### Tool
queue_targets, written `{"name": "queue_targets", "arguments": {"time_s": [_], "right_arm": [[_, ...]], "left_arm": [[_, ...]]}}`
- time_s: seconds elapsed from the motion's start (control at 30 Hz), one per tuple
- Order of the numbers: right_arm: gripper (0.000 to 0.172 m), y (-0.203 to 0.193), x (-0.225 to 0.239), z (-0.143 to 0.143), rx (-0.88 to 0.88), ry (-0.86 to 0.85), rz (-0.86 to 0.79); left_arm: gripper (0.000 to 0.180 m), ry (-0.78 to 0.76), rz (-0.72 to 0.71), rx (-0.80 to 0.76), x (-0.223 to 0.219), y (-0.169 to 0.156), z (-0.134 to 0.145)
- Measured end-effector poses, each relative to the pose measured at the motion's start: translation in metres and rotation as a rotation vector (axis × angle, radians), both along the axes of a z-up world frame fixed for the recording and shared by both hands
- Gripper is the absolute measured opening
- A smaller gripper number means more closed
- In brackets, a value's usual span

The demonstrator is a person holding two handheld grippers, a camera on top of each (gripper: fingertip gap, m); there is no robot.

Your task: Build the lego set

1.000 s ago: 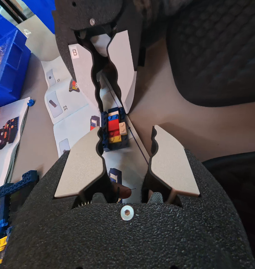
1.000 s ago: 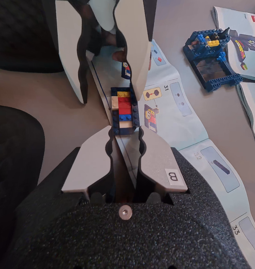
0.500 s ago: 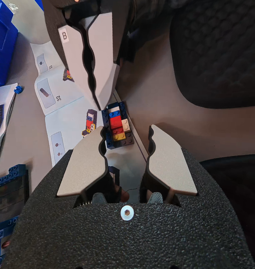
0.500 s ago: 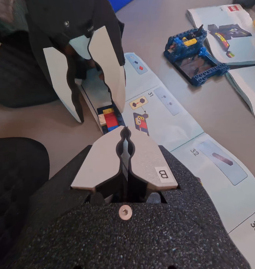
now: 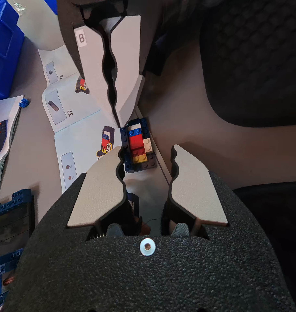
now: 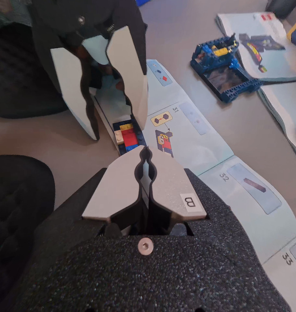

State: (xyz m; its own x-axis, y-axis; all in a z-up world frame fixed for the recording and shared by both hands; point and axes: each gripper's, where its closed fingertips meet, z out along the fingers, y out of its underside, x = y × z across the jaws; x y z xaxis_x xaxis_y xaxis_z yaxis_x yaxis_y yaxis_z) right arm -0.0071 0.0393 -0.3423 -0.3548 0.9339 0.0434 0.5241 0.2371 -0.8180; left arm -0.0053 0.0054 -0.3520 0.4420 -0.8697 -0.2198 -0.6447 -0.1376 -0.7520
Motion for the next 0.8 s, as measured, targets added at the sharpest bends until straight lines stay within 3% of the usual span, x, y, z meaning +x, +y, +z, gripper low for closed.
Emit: {"name": "queue_targets", "arguments": {"time_s": [0.03,0.13,0.2,0.3,0.4,0.57,0.7,0.8], "right_arm": [[0.000,-0.001,0.005,0.000,-0.012,-0.004,0.024],[0.040,0.007,0.016,0.002,-0.030,-0.003,0.023],[0.050,0.019,0.027,-0.002,-0.010,-0.059,-0.001],[0.046,0.048,0.041,-0.004,0.053,-0.081,-0.110],[0.029,0.072,0.053,-0.008,0.040,-0.121,-0.227],[0.028,0.069,0.060,-0.015,-0.010,-0.286,-0.349],[0.027,0.067,0.060,-0.016,0.031,-0.385,-0.486],[0.027,0.060,0.058,-0.016,0.009,-0.387,-0.594]], "left_arm": [[0.052,0.001,-0.004,0.004,0.000,0.000,0.000],[0.052,0.001,-0.005,0.005,0.000,0.000,0.000],[0.052,0.001,-0.008,0.006,0.000,-0.001,0.000],[0.052,0.001,-0.017,0.006,-0.001,-0.002,0.000],[0.051,0.001,-0.036,0.006,-0.002,-0.005,0.000],[0.059,-0.019,-0.062,0.007,-0.006,-0.007,0.004],[0.064,-0.177,0.000,-0.038,-0.011,0.000,0.021],[0.064,-0.128,0.017,-0.043,-0.017,0.001,0.014]]}}
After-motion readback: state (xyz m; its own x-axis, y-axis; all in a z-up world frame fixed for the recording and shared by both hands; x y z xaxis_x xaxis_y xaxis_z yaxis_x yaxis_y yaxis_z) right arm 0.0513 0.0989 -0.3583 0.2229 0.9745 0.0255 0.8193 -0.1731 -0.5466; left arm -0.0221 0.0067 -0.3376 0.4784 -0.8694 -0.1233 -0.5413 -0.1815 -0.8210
